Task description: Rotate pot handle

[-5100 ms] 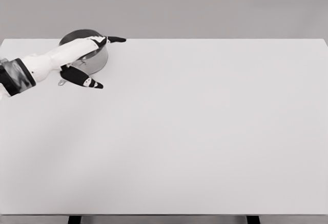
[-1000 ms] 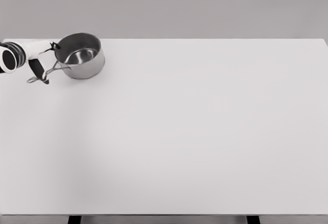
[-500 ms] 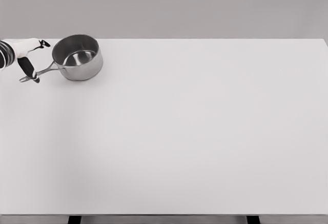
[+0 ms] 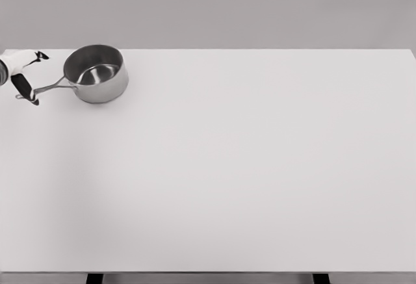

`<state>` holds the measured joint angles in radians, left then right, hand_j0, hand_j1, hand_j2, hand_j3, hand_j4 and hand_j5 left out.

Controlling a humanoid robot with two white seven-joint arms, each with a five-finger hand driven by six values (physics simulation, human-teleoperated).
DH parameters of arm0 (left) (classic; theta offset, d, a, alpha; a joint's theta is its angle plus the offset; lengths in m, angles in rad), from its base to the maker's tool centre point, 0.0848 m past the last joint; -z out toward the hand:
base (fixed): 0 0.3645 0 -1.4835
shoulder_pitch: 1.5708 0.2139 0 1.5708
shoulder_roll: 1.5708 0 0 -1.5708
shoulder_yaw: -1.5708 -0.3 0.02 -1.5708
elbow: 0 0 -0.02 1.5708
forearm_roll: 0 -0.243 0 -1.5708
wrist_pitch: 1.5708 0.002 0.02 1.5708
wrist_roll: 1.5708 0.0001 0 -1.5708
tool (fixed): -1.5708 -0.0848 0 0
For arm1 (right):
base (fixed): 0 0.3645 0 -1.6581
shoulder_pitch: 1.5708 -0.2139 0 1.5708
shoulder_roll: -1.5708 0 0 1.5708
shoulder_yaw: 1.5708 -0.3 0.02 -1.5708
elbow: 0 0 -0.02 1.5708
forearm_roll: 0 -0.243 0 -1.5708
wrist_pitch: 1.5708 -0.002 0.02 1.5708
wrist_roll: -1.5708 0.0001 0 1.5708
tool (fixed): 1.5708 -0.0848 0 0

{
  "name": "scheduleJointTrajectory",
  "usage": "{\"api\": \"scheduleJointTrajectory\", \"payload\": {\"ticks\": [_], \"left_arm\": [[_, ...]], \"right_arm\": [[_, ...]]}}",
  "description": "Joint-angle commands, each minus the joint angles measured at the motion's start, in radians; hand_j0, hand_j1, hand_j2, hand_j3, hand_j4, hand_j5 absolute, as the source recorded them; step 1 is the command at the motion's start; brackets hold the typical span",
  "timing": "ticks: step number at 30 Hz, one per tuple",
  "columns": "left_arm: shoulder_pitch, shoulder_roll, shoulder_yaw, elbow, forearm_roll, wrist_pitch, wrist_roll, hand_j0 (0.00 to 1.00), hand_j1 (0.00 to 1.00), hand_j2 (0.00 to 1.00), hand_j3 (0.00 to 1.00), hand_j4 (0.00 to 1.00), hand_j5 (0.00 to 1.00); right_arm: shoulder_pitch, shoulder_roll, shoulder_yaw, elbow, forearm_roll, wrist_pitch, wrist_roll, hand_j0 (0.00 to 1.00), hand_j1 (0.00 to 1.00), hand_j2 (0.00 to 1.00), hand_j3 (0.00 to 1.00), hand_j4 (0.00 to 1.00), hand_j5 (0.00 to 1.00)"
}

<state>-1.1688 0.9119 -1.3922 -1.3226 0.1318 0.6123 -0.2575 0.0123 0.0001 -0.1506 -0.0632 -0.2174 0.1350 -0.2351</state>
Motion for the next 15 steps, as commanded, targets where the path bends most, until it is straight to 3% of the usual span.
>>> {"api": "scheduleJointTrajectory", "payload": {"ticks": [1, 15], "left_arm": [[0.001, -0.001, 0.004, 0.023, -0.006, -0.001, 0.001, 1.0, 1.0, 1.0, 1.0, 1.0, 1.0], [0.017, -0.013, 0.038, 0.111, -0.004, -0.001, 0.001, 1.0, 1.0, 1.0, 1.0, 1.0, 1.0]], "right_arm": [[0.0, 0.0, 0.0, 0.0, 0.0, 0.0, -0.001, 1.0, 1.0, 1.0, 1.0, 1.0, 1.0], [0.002, 0.0, 0.0, 0.0, 0.0, 0.0, -0.001, 1.0, 1.0, 1.0, 1.0, 1.0, 1.0]]}}
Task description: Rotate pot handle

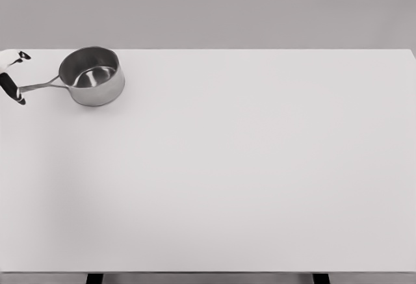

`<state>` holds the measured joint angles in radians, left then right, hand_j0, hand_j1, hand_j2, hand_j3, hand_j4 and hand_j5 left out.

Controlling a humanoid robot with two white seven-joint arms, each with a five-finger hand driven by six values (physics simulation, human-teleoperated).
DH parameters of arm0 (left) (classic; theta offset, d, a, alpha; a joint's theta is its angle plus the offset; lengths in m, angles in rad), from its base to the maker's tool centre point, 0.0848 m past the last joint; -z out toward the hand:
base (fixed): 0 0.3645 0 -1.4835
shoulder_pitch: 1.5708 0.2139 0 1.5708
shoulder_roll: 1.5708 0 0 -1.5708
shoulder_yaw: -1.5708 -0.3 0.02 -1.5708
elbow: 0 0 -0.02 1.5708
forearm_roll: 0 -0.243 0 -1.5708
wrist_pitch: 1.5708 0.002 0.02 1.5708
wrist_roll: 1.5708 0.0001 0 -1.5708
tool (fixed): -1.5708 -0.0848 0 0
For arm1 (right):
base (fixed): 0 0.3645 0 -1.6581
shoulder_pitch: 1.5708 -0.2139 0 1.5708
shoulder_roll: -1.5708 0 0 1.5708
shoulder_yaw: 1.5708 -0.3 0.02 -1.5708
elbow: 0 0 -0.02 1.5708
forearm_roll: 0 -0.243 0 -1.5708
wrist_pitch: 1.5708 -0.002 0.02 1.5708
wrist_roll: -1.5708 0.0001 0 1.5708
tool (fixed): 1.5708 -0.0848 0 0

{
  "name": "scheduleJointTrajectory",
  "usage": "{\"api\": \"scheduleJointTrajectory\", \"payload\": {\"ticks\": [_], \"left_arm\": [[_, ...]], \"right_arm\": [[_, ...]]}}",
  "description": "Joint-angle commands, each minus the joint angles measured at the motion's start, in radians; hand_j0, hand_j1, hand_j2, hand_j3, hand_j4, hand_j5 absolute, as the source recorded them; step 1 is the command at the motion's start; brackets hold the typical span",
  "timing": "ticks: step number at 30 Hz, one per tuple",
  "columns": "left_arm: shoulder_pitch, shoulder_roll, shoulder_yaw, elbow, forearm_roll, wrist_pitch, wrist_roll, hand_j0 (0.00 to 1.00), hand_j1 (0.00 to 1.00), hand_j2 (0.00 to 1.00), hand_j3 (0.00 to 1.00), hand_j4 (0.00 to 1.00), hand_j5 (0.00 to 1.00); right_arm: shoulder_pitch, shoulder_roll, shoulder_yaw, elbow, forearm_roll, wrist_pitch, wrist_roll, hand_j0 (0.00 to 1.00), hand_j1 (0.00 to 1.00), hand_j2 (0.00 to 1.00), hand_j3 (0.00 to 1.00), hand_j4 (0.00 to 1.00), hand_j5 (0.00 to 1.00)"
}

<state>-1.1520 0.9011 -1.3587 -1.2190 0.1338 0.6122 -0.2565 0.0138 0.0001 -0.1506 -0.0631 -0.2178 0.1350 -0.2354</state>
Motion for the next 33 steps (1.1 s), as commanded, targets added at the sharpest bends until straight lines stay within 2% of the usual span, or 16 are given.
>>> {"api": "scheduleJointTrajectory", "payload": {"ticks": [1, 8, 13, 23, 33], "left_arm": [[0.0, -0.004, 0.007, 0.016, -0.006, -0.001, 0.0, 1.0, 1.0, 1.0, 1.0, 1.0, 1.0], [-0.002, -0.024, 0.016, 0.067, -0.006, -0.001, 0.0, 1.0, 1.0, 1.0, 1.0, 1.0, 1.0], [-0.005, -0.06, 0.024, 0.139, -0.008, -0.001, 0.0, 1.0, 1.0, 1.0, 1.0, 1.0, 1.0], [-0.011, -0.102, 0.03, 0.2, -0.008, -0.001, 0.026, 1.0, 1.0, 1.0, 1.0, 1.0, 1.0], [-0.02, -0.114, 0.038, 0.202, -0.01, -0.001, 0.036, 1.0, 1.0, 1.0, 1.0, 1.0, 1.0]], "right_arm": [[0.0, 0.0, 0.0, 0.0, 0.001, 0.0, 0.001, 1.0, 1.0, 1.0, 1.0, 1.0, 1.0], [-0.002, 0.0, 0.0, 0.0, 0.001, 0.0, 0.001, 1.0, 1.0, 1.0, 1.0, 1.0, 1.0], [-0.002, 0.0, 0.0, 0.0, 0.0, 0.0, -0.001, 1.0, 1.0, 1.0, 1.0, 1.0, 1.0], [-0.002, 0.0, 0.0, 0.0, 0.0, 0.0, 0.001, 1.0, 1.0, 1.0, 1.0, 1.0, 1.0], [-0.002, 0.0, 0.0, 0.0, 0.0, 0.0, 0.001, 1.0, 1.0, 1.0, 1.0, 1.0, 1.0]]}}
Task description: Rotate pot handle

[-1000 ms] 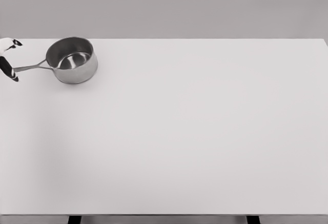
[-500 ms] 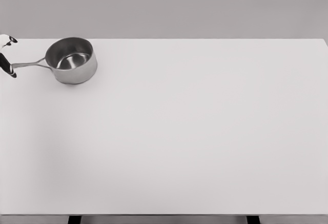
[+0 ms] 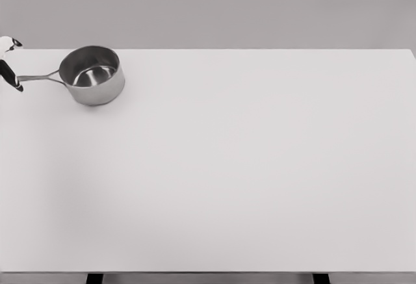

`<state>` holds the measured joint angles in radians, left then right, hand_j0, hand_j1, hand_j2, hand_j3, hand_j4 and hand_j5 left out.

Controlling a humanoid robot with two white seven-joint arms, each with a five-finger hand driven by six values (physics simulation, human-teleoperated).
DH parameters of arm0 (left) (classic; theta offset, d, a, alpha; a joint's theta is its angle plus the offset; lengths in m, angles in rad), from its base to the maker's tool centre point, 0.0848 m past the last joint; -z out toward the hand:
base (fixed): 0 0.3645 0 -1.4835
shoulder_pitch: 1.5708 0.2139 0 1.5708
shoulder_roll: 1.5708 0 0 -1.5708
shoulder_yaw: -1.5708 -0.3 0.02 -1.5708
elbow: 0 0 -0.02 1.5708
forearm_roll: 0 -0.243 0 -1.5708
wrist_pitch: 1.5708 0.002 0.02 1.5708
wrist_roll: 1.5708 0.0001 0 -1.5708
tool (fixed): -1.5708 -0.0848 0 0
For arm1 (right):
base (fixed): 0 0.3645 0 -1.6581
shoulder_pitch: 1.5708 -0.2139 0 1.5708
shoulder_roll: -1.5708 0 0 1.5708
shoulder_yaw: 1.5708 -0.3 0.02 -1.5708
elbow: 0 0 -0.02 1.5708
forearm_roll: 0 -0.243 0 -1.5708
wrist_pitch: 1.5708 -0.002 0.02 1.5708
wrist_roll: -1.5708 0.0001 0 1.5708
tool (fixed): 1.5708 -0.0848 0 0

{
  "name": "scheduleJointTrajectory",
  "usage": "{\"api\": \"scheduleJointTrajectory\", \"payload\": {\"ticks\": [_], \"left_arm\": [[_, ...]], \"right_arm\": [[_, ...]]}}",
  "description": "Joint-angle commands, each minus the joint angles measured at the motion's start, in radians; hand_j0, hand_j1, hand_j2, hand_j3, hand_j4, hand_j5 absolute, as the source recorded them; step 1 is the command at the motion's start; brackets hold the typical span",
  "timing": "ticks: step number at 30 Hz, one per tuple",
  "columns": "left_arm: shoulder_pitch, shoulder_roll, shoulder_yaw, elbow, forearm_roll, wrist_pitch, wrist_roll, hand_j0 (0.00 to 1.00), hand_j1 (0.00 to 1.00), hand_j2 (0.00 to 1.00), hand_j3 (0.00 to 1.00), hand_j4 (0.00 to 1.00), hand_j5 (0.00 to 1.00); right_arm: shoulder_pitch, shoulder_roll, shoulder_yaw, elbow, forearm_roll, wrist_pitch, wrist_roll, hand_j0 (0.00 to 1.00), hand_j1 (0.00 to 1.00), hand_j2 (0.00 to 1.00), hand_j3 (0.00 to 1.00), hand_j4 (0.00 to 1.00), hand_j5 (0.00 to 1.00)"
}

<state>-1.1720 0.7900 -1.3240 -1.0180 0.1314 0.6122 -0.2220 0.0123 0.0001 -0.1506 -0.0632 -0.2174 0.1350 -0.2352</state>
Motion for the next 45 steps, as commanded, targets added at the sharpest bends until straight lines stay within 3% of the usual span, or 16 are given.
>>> {"api": "scheduleJointTrajectory", "payload": {"ticks": [1, 17, 21, 24, 27, 30, 32, 35, 36, 37, 45], "left_arm": [[0.0, -0.003, 0.003, 0.001, -0.007, -0.001, 0.001, 1.0, 1.0, 1.0, 1.0, 1.0, 1.0], [-0.023, -0.017, 0.009, 0.022, 0.004, -0.003, 0.0, 1.0, 1.0, 1.0, 1.0, 1.0, 1.0], [-0.034, 0.0, 0.014, 0.018, 0.007, -0.066, -0.011, 1.0, 1.0, 1.0, 1.0, 1.0, 1.0], [-0.037, 0.04, 0.019, -0.051, 0.008, -0.08, -0.057, 1.0, 1.0, 1.0, 1.0, 1.0, 1.0], [-0.037, 0.1, 0.066, -0.142, 0.007, -0.112, -0.138, 1.0, 1.0, 1.0, 1.0, 1.0, 1.0], [-0.043, 0.19, 0.068, -0.27, 0.004, -0.229, -0.169, 1.0, 1.0, 1.0, 1.0, 1.0, 1.0], [-0.078, 0.238, 0.066, -0.382, 0.002, -0.431, -0.171, 1.0, 1.0, 1.0, 1.0, 1.0, 1.0], [-0.094, 0.235, 0.066, -0.473, 0.001, -0.931, -0.171, 1.0, 1.0, 1.0, 1.0, 1.0, 1.0], [-0.098, 0.226, 0.066, -0.476, 0.001, -1.171, -0.171, 1.0, 1.0, 1.0, 1.0, 1.0, 1.0], [-0.098, 0.213, 0.066, -0.479, 0.002, -1.223, -0.169, 1.0, 1.0, 1.0, 1.0, 1.0, 1.0], [-0.051, 0.081, 0.058, -0.524, -0.056, -1.223, -0.171, 1.0, 1.0, 1.0, 1.0, 1.0, 1.0]], "right_arm": [[0.0, 0.0, 0.0, 0.0, 0.0, 0.0, -0.001, 1.0, 1.0, 1.0, 1.0, 1.0, 1.0], [0.0, 0.0, 0.0, 0.0, 0.001, 0.0, -0.001, 1.0, 1.0, 1.0, 1.0, 1.0, 1.0], [0.002, 0.0, 0.0, 0.0, 0.0, 0.0, -0.001, 1.0, 1.0, 1.0, 1.0, 1.0, 1.0], [0.0, 0.0, 0.0, 0.0, 0.001, 0.0, 0.0, 1.0, 1.0, 1.0, 1.0, 1.0, 1.0], [0.0, 0.0, 0.0, 0.0, 0.001, 0.0, 0.0, 1.0, 1.0, 1.0, 1.0, 1.0, 1.0], [0.002, 0.0, 0.0, 0.0, 0.001, 0.0, 0.0, 1.0, 1.0, 1.0, 1.0, 1.0, 1.0], [0.0, 0.0, 0.0, 0.0, 0.0, 0.0, -0.001, 1.0, 1.0, 1.0, 1.0, 1.0, 1.0], [0.0, 0.0, 0.0, 0.0, 0.0, 0.0, 0.0, 1.0, 1.0, 1.0, 1.0, 1.0, 1.0], [0.0, 0.0, 0.0, 0.0, 0.0, 0.0, 0.0, 1.0, 1.0, 1.0, 1.0, 1.0, 1.0], [0.0, 0.0, 0.0, 0.0, 0.001, 0.0, -0.001, 1.0, 1.0, 1.0, 1.0, 1.0, 1.0], [0.002, 0.0, 0.0, 0.0, 0.001, 0.0, -0.001, 1.0, 1.0, 1.0, 1.0, 1.0, 1.0]]}}
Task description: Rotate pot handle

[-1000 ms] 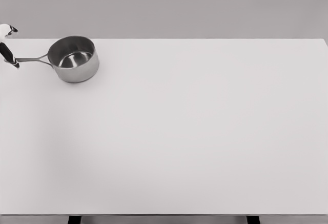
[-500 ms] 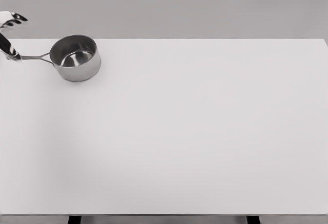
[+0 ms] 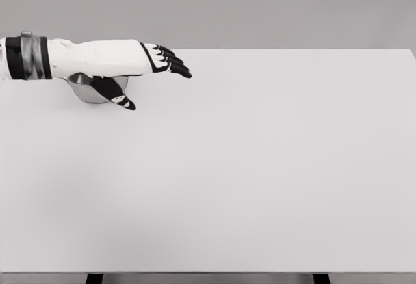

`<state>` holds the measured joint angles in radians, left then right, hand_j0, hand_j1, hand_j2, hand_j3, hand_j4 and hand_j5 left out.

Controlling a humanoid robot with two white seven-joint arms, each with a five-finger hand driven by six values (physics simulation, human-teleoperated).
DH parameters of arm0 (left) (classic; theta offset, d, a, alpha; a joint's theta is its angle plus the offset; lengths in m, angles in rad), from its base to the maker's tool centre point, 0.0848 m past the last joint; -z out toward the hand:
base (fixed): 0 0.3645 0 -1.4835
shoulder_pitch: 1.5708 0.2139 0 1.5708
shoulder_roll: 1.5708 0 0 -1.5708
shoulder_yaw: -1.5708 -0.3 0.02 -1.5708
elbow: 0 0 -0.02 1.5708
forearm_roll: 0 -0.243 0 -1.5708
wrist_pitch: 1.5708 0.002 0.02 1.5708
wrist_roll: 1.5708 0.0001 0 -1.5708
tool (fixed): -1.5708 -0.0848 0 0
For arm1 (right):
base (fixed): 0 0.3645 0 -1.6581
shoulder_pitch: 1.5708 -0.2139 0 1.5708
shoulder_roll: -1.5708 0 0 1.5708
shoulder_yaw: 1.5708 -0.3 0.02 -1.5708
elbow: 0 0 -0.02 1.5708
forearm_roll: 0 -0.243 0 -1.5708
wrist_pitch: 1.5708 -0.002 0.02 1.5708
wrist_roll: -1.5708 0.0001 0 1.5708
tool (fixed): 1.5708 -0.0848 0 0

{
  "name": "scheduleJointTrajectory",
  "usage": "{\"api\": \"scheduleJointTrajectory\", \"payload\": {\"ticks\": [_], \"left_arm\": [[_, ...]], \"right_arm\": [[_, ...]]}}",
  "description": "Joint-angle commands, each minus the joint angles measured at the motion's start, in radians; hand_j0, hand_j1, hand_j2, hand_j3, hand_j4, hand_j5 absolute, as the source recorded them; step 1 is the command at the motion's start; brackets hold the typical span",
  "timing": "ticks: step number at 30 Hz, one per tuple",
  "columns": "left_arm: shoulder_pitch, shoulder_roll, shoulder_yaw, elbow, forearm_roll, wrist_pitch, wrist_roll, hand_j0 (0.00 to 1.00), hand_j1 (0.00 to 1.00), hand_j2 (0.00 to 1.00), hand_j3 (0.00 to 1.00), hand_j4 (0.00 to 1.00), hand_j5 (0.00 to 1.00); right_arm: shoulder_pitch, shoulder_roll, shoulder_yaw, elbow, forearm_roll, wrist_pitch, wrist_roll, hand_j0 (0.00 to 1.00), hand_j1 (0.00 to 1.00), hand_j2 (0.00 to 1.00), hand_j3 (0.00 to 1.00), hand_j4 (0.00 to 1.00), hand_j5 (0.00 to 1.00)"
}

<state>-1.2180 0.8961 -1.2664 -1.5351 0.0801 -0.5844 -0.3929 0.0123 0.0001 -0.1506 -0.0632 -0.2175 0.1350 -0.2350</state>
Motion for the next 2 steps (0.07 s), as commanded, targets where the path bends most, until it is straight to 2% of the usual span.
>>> {"api": "scheduleJointTrajectory", "payload": {"ticks": [1, 2], "left_arm": [[0.0, -0.031, 0.001, -0.007, -0.005, -0.026, 0.0, 1.0, 1.0, 1.0, 1.0, 1.0, 1.0], [0.005, -0.035, 0.001, -0.007, -0.006, -0.026, 0.0, 1.0, 1.0, 1.0, 1.0, 1.0, 1.0]], "right_arm": [[0.0, 0.0, 0.0, 0.0, 0.001, 0.0, 0.0, 1.0, 1.0, 1.0, 1.0, 1.0, 1.0], [0.0, 0.0, 0.0, 0.0, 0.001, 0.0, -0.001, 1.0, 1.0, 1.0, 1.0, 1.0, 1.0]]}}
